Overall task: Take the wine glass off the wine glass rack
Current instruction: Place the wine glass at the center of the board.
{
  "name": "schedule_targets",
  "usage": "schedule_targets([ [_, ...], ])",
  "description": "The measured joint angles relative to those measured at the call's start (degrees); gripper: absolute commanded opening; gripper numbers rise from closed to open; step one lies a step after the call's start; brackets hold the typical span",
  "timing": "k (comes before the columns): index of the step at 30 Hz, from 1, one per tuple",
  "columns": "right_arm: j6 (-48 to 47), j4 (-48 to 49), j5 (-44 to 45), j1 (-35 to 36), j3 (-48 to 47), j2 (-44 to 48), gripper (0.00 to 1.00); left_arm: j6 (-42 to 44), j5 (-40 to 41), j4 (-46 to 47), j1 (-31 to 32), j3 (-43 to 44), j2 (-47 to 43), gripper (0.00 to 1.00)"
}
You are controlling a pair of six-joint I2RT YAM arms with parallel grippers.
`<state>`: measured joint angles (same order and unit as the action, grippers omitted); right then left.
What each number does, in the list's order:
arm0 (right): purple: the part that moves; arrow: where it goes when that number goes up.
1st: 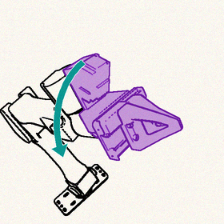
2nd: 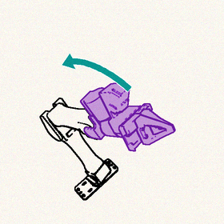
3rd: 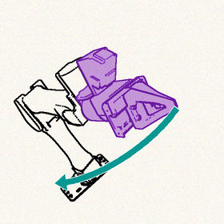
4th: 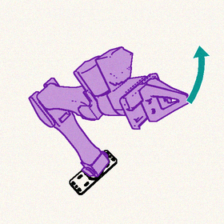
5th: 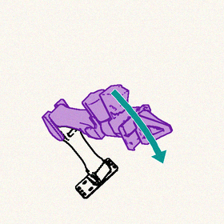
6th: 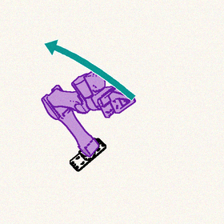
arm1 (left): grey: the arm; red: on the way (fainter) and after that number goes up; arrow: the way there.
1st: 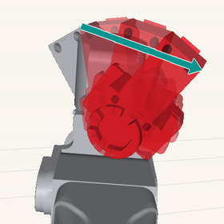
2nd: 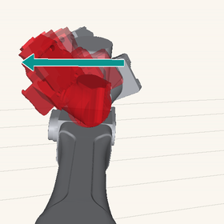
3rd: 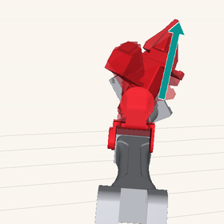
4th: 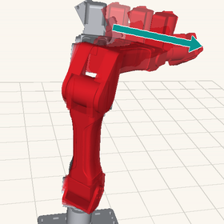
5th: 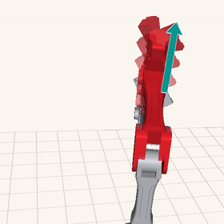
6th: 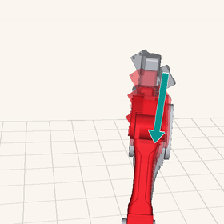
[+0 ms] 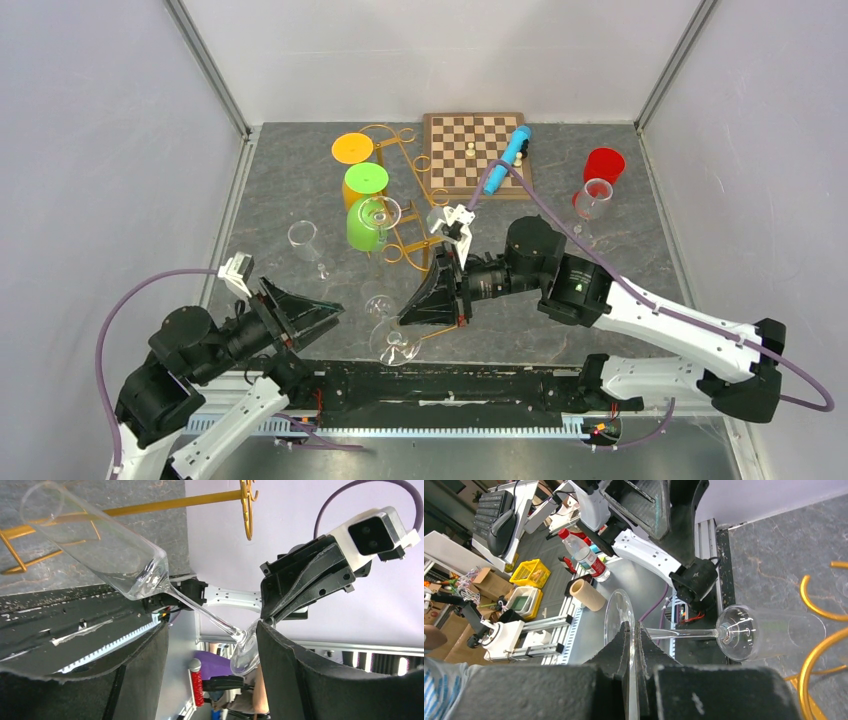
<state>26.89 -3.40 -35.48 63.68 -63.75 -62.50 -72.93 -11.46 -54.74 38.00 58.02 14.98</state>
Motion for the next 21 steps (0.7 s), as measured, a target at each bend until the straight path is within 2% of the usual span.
schedule_targets([
  [12,-7.5,7.7,1.7,3.9,-0.1,-3.9,0.00,-11.1,-3.7,5.7,0.0,-8.7,-2.4,0.71],
  [21,-13.8,10.8,4.0,6.3,-0.8,-6.3,0.00,-13.3,-5.9,9.2,0.0,-10.3,-2.9,0.70],
])
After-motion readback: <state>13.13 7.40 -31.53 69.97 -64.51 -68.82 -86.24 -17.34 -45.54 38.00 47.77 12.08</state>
